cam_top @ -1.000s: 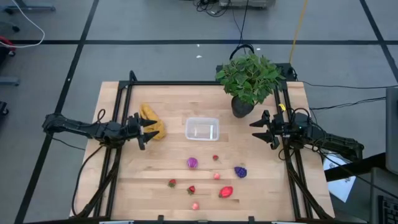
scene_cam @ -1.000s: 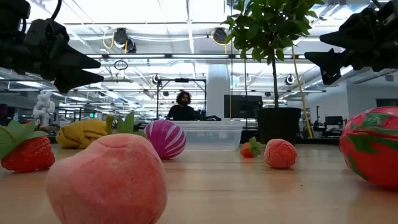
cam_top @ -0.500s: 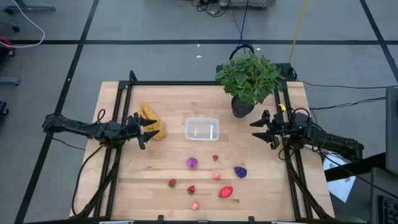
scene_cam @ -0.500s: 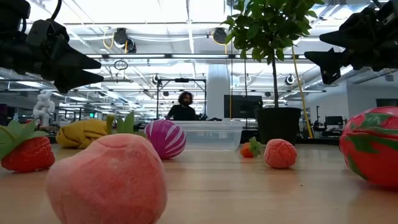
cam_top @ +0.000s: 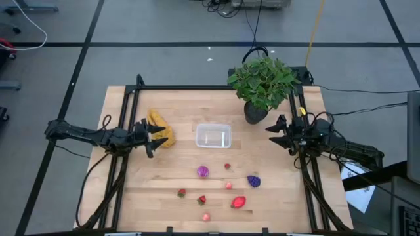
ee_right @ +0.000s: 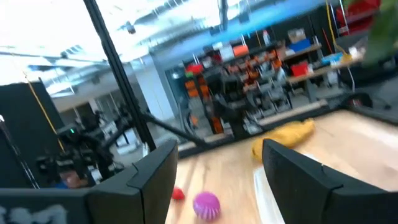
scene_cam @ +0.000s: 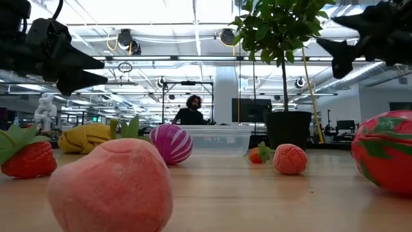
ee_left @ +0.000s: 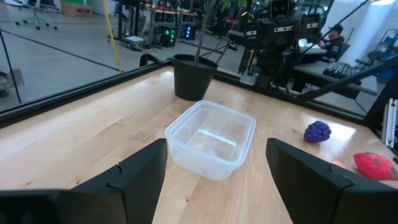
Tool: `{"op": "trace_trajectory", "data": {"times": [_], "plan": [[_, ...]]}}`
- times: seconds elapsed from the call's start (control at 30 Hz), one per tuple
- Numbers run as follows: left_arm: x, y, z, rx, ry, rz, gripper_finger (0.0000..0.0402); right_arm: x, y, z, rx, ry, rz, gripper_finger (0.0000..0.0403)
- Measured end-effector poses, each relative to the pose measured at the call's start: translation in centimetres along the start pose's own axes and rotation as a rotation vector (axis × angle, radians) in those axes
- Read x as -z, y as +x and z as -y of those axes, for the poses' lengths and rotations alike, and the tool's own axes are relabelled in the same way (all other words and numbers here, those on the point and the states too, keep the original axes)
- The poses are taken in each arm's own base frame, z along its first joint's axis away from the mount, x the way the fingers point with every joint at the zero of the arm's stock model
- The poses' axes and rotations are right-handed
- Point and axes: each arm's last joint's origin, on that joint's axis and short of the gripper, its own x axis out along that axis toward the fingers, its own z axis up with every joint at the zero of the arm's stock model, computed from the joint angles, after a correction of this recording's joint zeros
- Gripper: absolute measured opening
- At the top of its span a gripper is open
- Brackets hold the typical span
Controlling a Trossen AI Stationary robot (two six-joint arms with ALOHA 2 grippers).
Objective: Pick and placing Produce into tupperware
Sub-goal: Put the violet raspberry into the transparent bin
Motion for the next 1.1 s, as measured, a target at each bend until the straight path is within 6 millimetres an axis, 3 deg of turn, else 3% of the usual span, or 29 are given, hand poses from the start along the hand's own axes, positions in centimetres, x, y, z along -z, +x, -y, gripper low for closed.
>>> {"op": "trace_trajectory", "data": {"times": [0.3,0.67,0.93,1.1], "plan": [[-1.1,-0.1,0.2,0.005,-0.014,0.08,0.0278,-0.8,0.0,-0.5,-0.061,-0.018,0.073,0.0226],[-3.9,-1.1,2.7,0.215,-0.062,-0.002,0.0278,-0.8,0.1,-3.1,-0.368,-0.051,0.085,0.0226],[-5.8,-0.2,6.6,0.172,-0.006,-0.086,0.0278,-0.8,0.3,-4.9,-0.507,-0.216,0.144,0.0226],[-8.7,0.7,10.7,0.12,0.128,-0.163,0.0278,-4.0,1.3,-6.9,-0.536,-0.355,0.188,0.0226]]}}
